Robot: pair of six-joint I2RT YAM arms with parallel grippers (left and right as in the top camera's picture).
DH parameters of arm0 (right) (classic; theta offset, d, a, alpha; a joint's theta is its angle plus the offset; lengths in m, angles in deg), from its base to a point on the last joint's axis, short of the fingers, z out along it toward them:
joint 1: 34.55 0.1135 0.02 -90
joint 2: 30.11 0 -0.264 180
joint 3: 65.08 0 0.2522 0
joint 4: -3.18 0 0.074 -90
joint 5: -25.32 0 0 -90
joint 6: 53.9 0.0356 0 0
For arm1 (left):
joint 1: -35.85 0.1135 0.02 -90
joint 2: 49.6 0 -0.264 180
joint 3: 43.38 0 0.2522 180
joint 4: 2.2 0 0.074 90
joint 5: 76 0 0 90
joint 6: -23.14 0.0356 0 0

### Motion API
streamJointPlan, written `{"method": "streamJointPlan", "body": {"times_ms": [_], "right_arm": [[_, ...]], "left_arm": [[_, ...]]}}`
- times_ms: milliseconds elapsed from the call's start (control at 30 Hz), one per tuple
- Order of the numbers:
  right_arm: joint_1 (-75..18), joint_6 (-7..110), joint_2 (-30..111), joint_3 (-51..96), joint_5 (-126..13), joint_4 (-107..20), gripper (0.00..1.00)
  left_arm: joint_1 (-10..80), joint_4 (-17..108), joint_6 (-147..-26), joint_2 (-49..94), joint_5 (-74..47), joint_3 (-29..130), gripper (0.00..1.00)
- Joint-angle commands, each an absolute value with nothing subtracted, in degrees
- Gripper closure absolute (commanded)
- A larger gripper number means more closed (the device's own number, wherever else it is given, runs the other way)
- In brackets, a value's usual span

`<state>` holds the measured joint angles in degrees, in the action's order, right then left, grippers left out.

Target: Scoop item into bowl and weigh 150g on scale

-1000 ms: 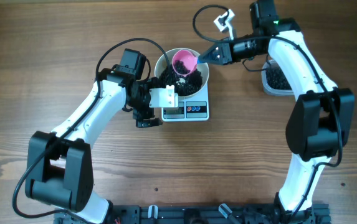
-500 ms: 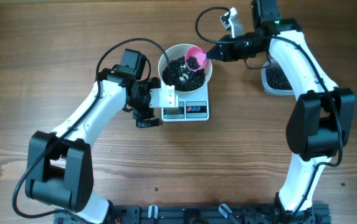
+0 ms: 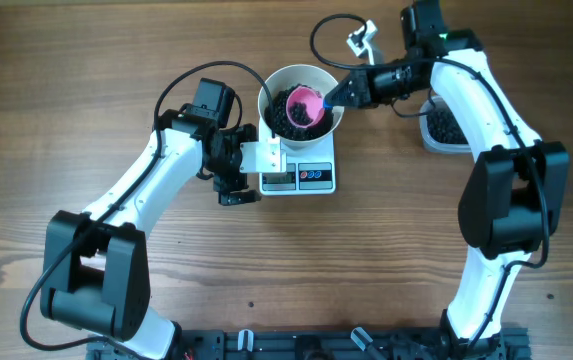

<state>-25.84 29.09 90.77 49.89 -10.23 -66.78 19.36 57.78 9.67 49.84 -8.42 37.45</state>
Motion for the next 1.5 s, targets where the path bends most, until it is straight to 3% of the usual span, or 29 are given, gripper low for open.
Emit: {"method": "streamJointPlan", "body": {"times_ms": [0,800,967,1333,1467], "right_arm": [[-24.0,26.9,91.5,49.6,-7.6,-67.0,0.95],[-22.1,26.6,91.5,49.6,-4.9,-70.8,0.96],[-22.6,30.4,91.5,50.0,-9.0,-64.1,0.96],[-23.3,27.1,83.2,54.4,-21.6,-64.2,0.96],[-23.4,31.7,83.1,54.4,-24.1,-63.2,0.96]], "left_arm": [[19.5,57.8,10.7,50.4,-9.6,37.0,0.0],[19.5,57.8,10.7,50.4,-9.6,37.0,0.0],[19.5,57.8,10.7,50.4,-9.6,37.0,0.0],[19.5,57.8,10.7,50.4,-9.6,37.0,0.0],[19.5,57.8,10.7,50.4,-9.6,37.0,0.0]]}}
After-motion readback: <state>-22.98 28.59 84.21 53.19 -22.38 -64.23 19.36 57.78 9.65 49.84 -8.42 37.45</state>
